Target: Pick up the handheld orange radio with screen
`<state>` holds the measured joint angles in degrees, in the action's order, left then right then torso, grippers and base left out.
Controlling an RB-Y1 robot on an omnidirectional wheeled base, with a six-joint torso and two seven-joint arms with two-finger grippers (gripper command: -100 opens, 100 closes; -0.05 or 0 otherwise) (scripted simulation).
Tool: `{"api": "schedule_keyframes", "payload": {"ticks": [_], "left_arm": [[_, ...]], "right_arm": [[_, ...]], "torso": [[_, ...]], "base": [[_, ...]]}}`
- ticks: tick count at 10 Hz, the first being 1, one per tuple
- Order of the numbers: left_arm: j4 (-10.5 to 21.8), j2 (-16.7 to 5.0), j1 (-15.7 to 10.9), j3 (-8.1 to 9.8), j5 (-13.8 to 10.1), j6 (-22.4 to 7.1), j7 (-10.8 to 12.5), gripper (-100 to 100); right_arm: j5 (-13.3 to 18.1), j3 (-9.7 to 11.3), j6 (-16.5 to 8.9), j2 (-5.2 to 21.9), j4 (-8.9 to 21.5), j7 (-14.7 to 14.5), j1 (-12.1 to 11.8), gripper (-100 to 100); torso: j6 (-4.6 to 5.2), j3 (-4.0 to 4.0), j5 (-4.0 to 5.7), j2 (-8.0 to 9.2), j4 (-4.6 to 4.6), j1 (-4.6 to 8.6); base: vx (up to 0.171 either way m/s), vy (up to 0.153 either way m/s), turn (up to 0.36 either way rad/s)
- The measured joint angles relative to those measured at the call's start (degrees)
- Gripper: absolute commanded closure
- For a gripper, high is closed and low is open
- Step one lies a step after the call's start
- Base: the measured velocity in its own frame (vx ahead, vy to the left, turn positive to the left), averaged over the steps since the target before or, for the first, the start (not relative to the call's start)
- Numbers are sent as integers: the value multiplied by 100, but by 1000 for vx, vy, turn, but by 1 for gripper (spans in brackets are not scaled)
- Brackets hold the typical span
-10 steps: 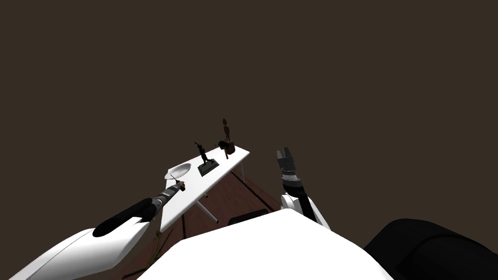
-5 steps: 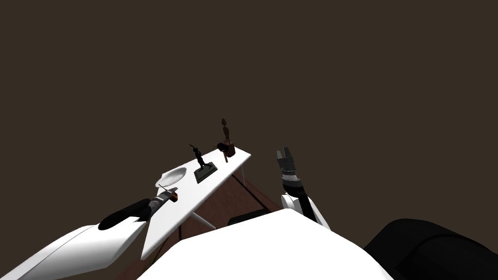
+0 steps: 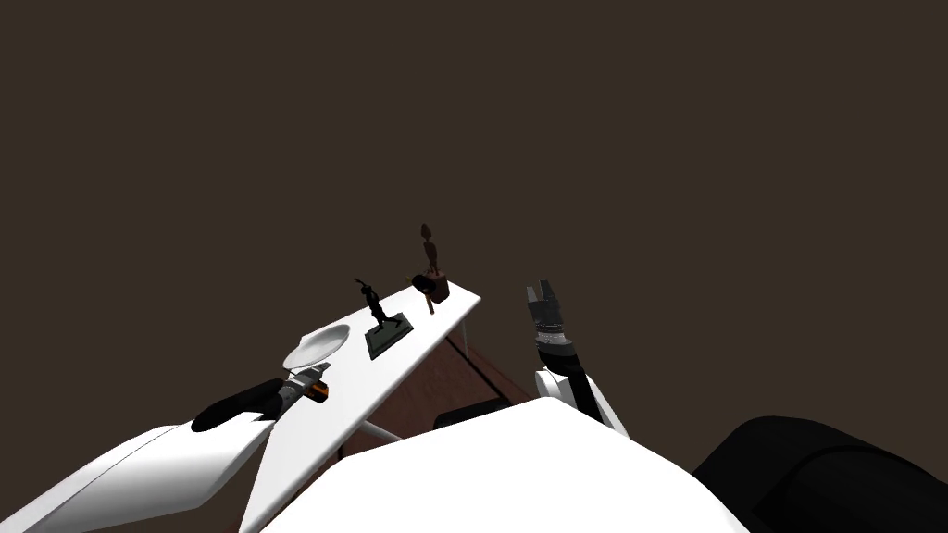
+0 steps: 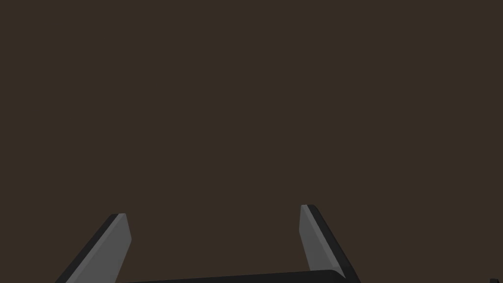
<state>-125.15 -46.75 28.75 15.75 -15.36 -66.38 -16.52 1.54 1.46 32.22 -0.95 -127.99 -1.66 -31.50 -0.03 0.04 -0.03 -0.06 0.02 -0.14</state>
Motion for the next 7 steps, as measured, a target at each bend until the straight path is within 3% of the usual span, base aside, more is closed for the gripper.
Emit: {"api": "schedule_keyframes", "payload": {"ticks": [7], "left_arm": [[577, 74, 9, 384, -748, 559, -1005, -100]], "right_arm": [[0, 0, 0, 0, 0, 0, -1, 0]], "torso": [[-2, 6, 5, -12, 2, 21]], "base": [[64, -51, 91]]}}
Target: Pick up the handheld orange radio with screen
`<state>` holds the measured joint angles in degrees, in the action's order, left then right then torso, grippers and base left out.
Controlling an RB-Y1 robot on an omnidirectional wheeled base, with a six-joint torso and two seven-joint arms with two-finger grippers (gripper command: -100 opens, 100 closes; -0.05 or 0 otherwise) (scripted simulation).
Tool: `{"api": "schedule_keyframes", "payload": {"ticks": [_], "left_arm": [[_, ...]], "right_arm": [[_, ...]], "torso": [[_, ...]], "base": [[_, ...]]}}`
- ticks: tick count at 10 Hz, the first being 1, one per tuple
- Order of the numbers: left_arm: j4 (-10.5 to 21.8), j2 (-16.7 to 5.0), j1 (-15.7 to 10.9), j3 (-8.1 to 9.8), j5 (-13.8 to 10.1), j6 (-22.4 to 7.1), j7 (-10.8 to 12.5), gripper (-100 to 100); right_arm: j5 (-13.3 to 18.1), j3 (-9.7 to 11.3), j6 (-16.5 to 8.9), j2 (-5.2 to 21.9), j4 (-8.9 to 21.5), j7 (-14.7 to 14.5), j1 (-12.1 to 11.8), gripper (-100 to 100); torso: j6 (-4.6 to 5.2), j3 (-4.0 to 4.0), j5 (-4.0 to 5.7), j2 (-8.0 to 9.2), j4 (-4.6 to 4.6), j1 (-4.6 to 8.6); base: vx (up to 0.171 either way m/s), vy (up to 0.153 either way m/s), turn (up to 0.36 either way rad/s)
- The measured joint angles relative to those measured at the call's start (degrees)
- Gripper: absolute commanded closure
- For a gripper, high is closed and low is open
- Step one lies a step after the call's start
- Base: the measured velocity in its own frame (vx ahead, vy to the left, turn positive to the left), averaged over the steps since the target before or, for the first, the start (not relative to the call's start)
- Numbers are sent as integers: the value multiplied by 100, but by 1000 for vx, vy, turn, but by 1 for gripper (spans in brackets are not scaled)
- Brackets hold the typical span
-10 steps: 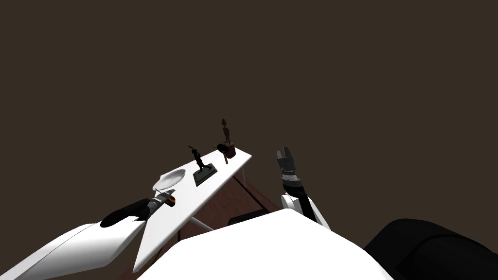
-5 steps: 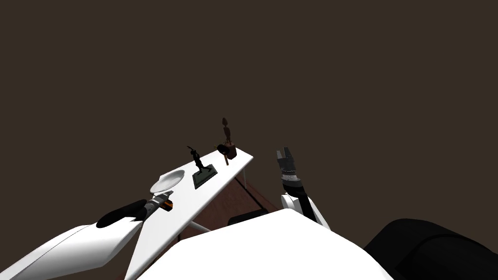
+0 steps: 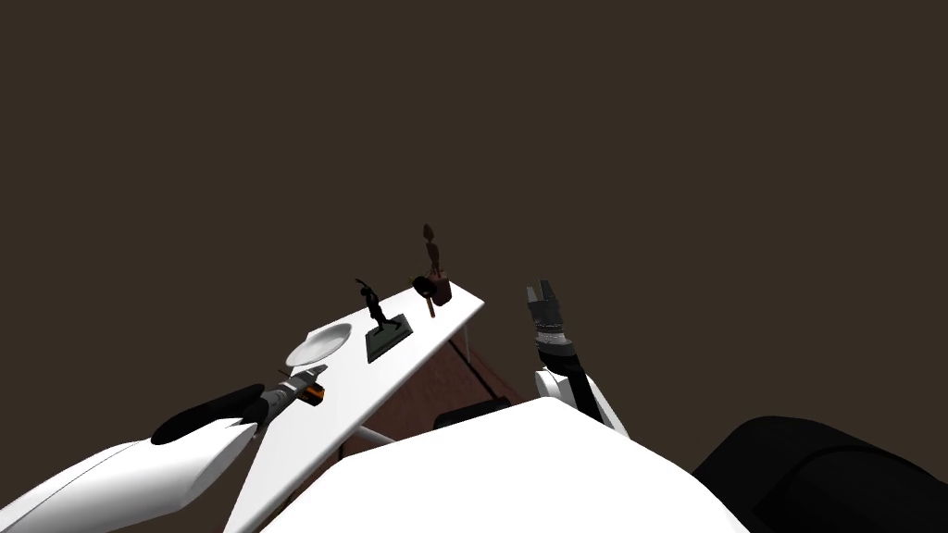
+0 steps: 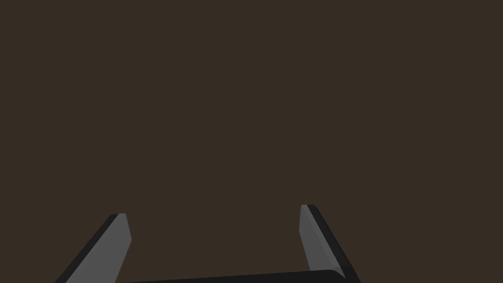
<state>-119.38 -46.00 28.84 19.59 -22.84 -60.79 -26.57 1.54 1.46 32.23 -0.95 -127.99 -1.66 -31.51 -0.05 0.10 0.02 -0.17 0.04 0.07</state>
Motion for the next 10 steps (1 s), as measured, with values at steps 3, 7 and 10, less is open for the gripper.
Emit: {"api": "schedule_keyframes", "payload": {"ticks": [3, 7, 10], "left_arm": [[236, 29, -11, 139, -284, 227, -463, -100], [572, 77, -9, 351, -703, 559, -1094, -100], [848, 121, -24, 514, -1034, 812, -1560, -100]], "right_arm": [[0, 0, 0, 0, 0, 0, 0, 0], [0, 0, 0, 0, 0, 0, 1, 0], [0, 0, 0, 0, 0, 0, 0, 0]], "torso": [[2, -2, 0, 4, 0, -2], [4, -3, 1, 6, -1, 1], [2, 1, 0, 0, 0, -2]], "base": [[61, -54, 106], [53, -56, 89], [59, -49, 85]]}}
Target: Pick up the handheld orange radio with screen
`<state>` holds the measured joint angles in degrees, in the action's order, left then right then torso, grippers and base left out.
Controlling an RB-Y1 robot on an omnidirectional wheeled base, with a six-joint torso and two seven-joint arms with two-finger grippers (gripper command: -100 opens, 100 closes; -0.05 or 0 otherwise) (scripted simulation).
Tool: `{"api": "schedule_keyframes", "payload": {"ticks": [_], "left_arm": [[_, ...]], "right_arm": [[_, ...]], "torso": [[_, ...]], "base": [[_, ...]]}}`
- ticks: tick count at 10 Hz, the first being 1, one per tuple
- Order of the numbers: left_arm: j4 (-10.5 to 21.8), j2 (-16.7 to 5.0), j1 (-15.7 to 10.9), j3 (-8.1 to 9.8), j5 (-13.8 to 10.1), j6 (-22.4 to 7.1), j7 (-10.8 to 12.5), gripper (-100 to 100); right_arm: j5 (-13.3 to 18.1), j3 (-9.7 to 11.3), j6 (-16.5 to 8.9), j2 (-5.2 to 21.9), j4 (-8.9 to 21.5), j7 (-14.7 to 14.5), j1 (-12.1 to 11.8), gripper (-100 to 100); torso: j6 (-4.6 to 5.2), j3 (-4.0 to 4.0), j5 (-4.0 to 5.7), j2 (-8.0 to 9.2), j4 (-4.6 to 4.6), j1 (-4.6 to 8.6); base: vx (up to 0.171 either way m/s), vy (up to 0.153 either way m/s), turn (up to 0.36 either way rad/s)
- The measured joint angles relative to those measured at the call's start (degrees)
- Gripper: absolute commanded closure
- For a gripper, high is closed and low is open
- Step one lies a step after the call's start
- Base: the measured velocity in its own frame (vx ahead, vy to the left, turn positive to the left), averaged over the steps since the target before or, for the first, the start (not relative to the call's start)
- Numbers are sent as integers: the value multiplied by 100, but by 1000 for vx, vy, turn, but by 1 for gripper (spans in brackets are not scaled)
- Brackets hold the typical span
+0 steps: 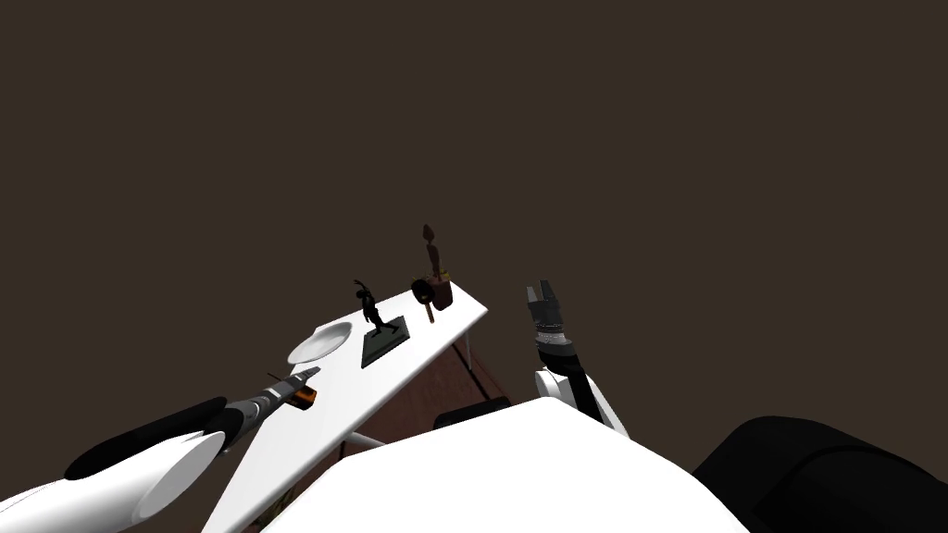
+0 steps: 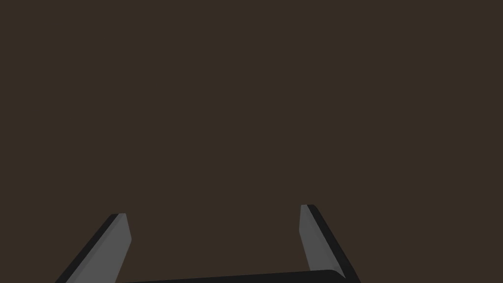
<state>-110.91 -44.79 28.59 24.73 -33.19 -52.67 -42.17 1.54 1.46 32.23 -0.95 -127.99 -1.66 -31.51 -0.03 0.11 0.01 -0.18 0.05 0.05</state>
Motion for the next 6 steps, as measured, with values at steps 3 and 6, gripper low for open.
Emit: {"api": "schedule_keyframes", "payload": {"ticks": [3, 6], "left_arm": [[229, 13, 13, 165, -316, 232, -478, -100], [232, 11, 15, 168, -317, 241, -513, 100]], "right_arm": [[0, 0, 0, 0, 0, 0, 1, 0], [0, 0, 0, 0, 0, 0, 1, 0]], "torso": [[3, -1, 1, 3, 0, 1], [4, -12, -6, 20, -5, -17]], "base": [[47, -46, 74], [0, 0, 0]]}}
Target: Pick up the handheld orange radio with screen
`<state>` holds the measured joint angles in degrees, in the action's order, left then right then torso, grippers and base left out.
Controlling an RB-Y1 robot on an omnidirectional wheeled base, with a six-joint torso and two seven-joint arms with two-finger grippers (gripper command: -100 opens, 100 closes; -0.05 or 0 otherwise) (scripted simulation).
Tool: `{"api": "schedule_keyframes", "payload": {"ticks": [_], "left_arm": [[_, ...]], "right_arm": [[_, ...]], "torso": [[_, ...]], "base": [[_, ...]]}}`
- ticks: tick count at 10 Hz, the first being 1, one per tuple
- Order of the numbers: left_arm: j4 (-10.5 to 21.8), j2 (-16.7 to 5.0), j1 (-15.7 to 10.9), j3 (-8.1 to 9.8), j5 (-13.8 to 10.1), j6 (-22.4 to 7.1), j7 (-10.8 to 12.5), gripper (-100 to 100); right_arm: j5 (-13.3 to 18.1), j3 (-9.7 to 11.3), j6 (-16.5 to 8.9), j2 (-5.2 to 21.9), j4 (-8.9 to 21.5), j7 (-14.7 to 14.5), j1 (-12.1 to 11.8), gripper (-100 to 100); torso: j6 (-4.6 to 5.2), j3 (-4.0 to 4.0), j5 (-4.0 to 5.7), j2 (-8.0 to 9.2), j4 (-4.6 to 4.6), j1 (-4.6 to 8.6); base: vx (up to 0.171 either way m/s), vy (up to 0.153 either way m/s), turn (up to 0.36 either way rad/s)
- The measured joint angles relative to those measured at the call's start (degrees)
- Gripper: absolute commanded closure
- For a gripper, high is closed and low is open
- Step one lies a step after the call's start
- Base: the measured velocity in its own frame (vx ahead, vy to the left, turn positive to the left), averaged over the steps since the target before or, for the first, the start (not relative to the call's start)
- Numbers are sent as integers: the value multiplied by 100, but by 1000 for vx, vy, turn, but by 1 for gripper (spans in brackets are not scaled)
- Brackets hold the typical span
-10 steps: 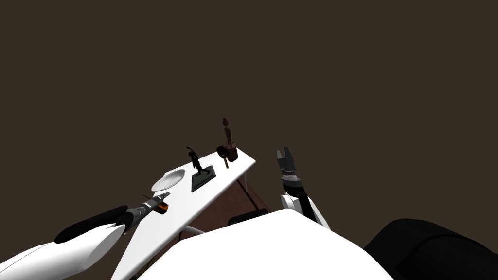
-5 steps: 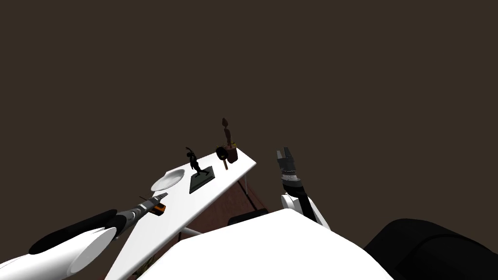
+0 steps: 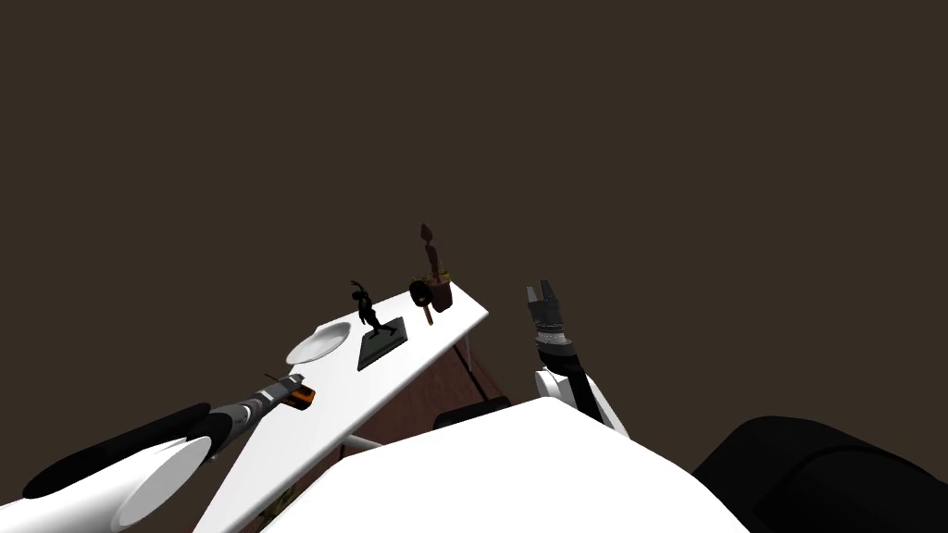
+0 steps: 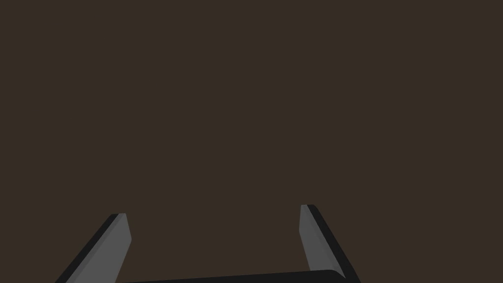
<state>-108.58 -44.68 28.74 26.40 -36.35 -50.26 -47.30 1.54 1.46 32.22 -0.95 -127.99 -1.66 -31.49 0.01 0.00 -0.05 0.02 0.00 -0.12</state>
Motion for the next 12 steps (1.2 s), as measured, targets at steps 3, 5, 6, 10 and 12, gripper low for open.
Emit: {"api": "schedule_keyframes", "payload": {"ticks": [3, 5, 6, 10, 12], "left_arm": [[-3, -1, -2, -2, 0, 2, -3, 0], [-78, -18, -9, -49, 100, -77, 110, 100], [-184, -25, -15, -152, 265, -176, 258, 100], [-563, -70, -1, -363, 717, -538, 903, 100], [-733, -89, -8, -479, 935, -706, 1228, 100]], "right_arm": [[0, 0, 0, 0, 0, 0, 0, 0], [0, 0, 0, 0, 0, 0, 1, 0], [0, 0, 0, 1, 0, 0, 2, 0], [0, 0, 0, 1, 0, 0, 1, 0], [0, 0, 0, 1, 0, 0, 1, 0]], "torso": [[-5, -3, -1, 4, -1, -5], [6, -9, -2, 15, -4, -12], [3, -16, -9, 29, -6, -37], [-3, -13, -12, 24, -4, -29], [-6, -13, -12, 24, -4, -31]], "base": [[0, 0, 0], [-73, 70, -191], [-78, 94, -72], [-60, 54, -90], [-54, 60, -88]]}}
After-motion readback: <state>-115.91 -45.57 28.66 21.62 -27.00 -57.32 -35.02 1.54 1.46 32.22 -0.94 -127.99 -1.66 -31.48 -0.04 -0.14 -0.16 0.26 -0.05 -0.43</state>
